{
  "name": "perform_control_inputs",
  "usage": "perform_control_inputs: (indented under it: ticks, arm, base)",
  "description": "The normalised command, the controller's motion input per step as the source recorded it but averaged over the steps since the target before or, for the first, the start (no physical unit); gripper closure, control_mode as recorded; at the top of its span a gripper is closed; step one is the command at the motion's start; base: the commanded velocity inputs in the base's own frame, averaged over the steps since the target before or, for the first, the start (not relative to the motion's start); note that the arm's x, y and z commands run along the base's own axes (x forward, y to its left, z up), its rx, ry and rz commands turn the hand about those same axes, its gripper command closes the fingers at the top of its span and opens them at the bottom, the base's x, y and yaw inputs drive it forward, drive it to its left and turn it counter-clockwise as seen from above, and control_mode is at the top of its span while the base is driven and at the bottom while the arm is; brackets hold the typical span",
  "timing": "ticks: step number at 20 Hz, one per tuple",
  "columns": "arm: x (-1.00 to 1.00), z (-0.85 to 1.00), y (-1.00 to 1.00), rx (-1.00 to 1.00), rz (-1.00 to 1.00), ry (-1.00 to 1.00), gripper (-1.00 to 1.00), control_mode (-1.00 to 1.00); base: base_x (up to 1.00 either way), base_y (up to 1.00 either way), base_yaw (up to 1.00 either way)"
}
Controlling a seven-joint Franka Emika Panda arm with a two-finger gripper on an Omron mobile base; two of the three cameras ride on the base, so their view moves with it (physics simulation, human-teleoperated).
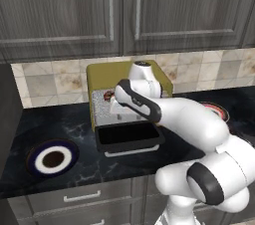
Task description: Open the toaster oven door. Place the bread on the top rack in the toaster oven and place the steak on the bottom rack.
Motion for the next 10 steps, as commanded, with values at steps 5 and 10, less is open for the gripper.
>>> perform_control_inputs:
  ticks: [5, 10]
  arm:
    - [0.24, -0.31, 0.06, -0.03, 0.00, -0.02, -1.00, -1.00]
    - [0.35, -0.11, 0.00, -0.01, 0.00, -0.02, -1.00, -1.00]
  base:
    - [0.00, 0.00, 0.00]
    - [0.00, 0.00, 0.00]
